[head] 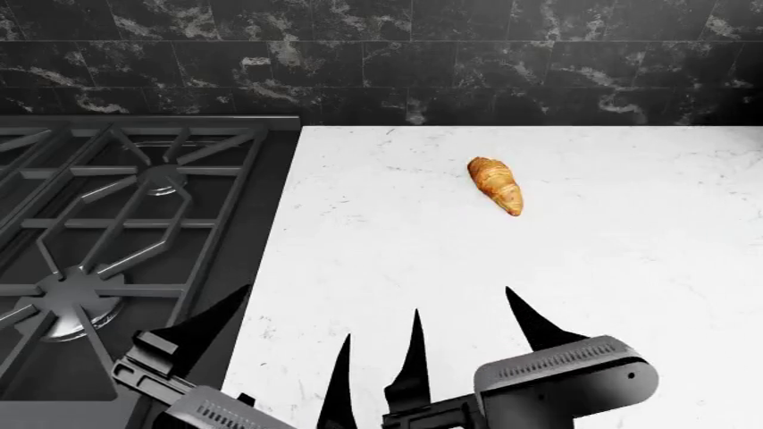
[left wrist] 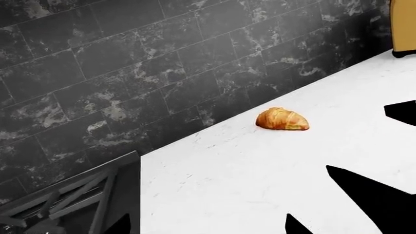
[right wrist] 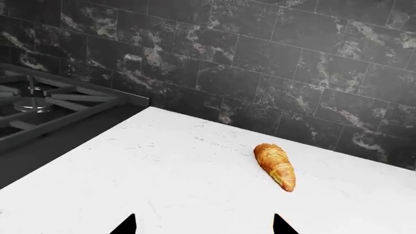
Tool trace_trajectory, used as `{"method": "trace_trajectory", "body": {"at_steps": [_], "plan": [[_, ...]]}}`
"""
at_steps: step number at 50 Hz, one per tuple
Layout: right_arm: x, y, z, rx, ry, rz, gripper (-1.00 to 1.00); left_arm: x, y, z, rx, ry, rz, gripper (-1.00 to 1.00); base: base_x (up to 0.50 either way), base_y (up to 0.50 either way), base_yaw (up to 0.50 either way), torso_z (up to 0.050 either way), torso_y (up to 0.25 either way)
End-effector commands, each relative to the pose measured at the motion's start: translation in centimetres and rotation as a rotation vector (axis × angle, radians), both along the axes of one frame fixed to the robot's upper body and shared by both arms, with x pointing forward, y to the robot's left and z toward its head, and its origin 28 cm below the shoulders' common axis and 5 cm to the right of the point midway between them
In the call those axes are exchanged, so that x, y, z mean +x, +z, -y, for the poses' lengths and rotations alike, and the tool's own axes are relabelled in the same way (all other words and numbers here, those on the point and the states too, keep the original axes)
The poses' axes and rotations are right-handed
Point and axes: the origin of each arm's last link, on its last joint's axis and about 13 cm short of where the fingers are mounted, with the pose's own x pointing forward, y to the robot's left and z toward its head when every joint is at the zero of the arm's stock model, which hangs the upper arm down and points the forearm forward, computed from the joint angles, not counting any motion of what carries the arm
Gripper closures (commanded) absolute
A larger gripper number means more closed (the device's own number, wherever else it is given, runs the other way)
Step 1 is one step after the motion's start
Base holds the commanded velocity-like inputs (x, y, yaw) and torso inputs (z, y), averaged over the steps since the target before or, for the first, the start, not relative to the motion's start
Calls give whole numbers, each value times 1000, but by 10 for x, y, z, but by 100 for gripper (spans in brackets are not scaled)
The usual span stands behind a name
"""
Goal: Pick the honey bottle and honey bottle from the counter and place them in the cabinets closest to them.
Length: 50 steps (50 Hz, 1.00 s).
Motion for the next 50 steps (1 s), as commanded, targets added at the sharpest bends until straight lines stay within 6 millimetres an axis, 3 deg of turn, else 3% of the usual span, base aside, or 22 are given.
{"method": "trace_trajectory", "body": {"at_steps": [1,9,43,50], "plan": [[-10,5,5,-40,17,35,-100,2,-1,0,-7,2,0,-100,0,0,0,0,0],[-11,6,4,-47,19,32,-100,3,-1,0,-8,2,-1,-100,-41,0,0,0,0],[-16,5,1,-27,17,21,-100,3,-2,0,-10,4,-1,-100,-498,61,0,0,0],[-17,4,1,-29,37,48,-100,3,-2,0,-10,3,-1,-100,-58,14,0,0,0]]}}
